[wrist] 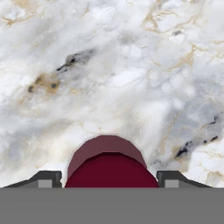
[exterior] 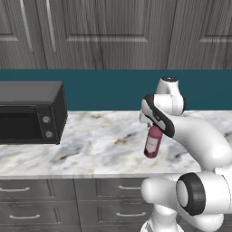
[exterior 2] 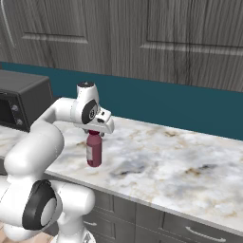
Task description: Place the drinks on the dining counter in a tight cluster.
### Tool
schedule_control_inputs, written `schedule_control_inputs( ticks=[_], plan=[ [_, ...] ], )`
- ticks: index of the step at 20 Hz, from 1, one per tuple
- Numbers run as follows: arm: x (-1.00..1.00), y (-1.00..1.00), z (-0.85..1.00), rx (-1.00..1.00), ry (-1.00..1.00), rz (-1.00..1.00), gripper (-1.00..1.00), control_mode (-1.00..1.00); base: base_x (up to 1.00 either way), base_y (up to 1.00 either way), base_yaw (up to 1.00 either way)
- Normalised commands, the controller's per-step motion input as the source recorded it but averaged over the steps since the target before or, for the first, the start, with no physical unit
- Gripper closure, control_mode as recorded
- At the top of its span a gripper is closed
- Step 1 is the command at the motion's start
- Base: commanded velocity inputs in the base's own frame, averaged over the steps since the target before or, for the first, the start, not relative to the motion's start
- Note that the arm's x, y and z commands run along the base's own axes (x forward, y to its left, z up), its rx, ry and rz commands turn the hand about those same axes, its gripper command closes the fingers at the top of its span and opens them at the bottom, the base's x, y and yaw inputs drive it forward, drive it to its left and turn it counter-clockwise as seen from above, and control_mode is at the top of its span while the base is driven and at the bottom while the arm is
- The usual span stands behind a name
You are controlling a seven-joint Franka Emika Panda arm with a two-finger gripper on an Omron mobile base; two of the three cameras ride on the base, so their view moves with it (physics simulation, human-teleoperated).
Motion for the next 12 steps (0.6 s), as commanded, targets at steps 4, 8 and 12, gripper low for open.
schedule_control_inputs(
  ticks=[4, 8, 12],
  plan=[
    [-0.21, 0.08, 0.13, 0.0, -0.05, 0.0, 1.0, -1.0, 0.0, 0.0, 0.0],
    [-0.12, 0.03, 0.1, 0.0, 0.0, 0.0, 1.0, -1.0, 0.0, 0.0, 0.0],
    [-0.11, 0.08, 0.12, 0.0, 0.0, 0.0, 1.0, -1.0, 0.0, 0.0, 0.0]
  ],
)
